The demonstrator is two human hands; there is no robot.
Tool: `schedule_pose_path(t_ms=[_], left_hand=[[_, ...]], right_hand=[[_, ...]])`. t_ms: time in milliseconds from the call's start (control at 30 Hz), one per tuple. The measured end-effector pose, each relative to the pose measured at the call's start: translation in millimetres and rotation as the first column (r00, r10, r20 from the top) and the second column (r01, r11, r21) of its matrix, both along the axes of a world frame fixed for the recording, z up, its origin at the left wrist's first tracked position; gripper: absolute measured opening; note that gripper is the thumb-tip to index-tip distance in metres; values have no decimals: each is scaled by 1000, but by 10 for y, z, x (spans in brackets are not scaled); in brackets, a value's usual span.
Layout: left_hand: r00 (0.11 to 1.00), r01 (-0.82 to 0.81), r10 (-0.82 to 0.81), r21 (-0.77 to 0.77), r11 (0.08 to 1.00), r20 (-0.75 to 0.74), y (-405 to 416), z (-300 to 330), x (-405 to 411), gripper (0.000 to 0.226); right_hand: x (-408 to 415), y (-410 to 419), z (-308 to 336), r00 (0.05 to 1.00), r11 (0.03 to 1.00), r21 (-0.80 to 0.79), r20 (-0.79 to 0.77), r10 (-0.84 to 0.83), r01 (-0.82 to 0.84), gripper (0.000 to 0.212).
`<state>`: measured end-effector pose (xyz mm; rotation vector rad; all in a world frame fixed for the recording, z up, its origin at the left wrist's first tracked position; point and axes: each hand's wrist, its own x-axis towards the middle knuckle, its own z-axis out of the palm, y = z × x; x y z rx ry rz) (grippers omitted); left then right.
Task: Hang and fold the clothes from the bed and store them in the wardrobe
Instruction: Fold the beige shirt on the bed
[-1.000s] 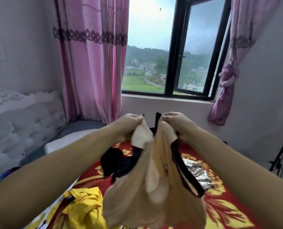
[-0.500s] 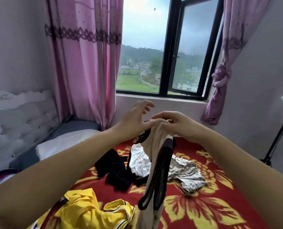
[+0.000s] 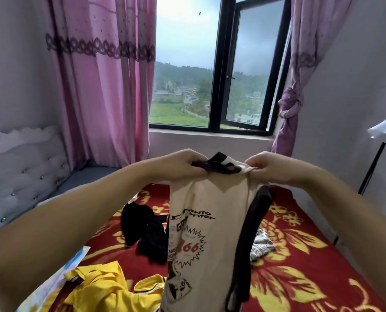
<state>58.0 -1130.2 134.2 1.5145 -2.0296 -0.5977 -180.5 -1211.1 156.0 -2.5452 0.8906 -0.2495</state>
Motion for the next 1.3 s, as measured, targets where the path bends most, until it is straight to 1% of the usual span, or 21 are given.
schedule_pose_path(t_ms=[33, 100, 167, 233, 267, 300, 367, 433, 467, 567, 633, 700, 800, 833, 900, 967, 1033, 1067, 1133, 1233, 1300], left_hand=[[1000, 18, -18, 31, 999, -16, -2, 23, -26, 13], [998, 33, -32, 36, 999, -46, 0, 77, -63, 22], [993, 59, -59, -3, 998, -101, 18, 146, -72, 29], [982, 57, -58, -11, 998, -179, -31, 213, -41, 29], [983, 27, -27, -5, 1000, -183, -97, 231, -13, 30], [990, -19, 18, -5, 1000, -143, -189, 232, 21, 31], [991, -124, 126, -51, 991, 38, -447, 168, 73, 31], [946, -208, 242, -169, 963, 216, -753, 14, 69, 30], [914, -250, 309, -235, 939, 263, -907, -92, 58, 29], [849, -362, 473, -392, 846, 236, -1306, -428, 36, 17], [832, -392, 521, -461, 796, 191, -1500, -526, 30, 17], [844, -369, 515, -533, 761, 151, -1602, -460, -3, 17], [891, -292, 439, -590, 753, 119, -1565, -315, -109, 18], [909, -265, 402, -590, 763, 112, -1507, -289, -148, 20], [944, -189, 311, -584, 789, 115, -1322, -325, -225, 22], [971, -105, 206, -562, 820, 118, -1087, -543, -313, 25], [985, -31, 115, -520, 854, 130, -805, -918, -408, 33], [985, 17, 71, -498, 867, 157, -666, -1162, -457, 35], [975, 107, -6, -451, 886, 221, -383, -1735, -558, 28], [966, 175, -125, -220, 960, 226, 137, -2809, -762, 20], [947, 240, -240, 25, 970, 215, 479, -3567, -919, 25]], right_hand=[[-9, -11, -53, 998, 999, 28, 62, -28, 26, 18], [-33, -39, -138, 971, 995, 86, 226, -74, 56, 23], [-41, -65, -173, 934, 995, 62, 345, -98, 82, 25], [-28, -149, -168, 907, 997, 4, 414, -77, 83, 25], [-18, -213, -159, 906, 998, -13, 419, -54, 66, 25], [-3, -299, -147, 917, 999, -26, 399, -31, 46, 27], [56, -556, -150, 958, 996, -79, 285, -25, 50, 29], [151, -879, -237, 985, 977, -189, 161, -66, 96, 28], [202, -1052, -316, 986, 960, -247, 137, -100, 132, 25], [299, -1487, -584, 959, 917, -313, 212, -186, 247, 13], [300, -1687, -675, 947, 901, -346, 275, -169, 261, 13], [276, -1784, -614, 915, 877, -381, 377, -142, 294, 15], [115, -1720, -457, 840, 876, -313, 516, -168, 368, 23], [30, -1658, -407, 825, 904, -259, 543, -156, 341, 21], [-175, -1462, -363, 825, 968, -128, 554, -111, 216, 15], [-401, -1212, -490, 868, 994, -11, 489, -88, 107, 14], [-594, -973, -775, 910, 990, 140, 405, -86, 32, 18], [-668, -858, -980, 932, 977, 211, 351, -92, 16, 21], [-764, -635, -1512, 980, 957, 291, 185, -73, 16, 20], [-902, -163, -2683, 996, 927, 368, -81, -42, 69, 20], [-1037, 205, -3518, 975, 886, 454, -222, 8, 96, 22]])
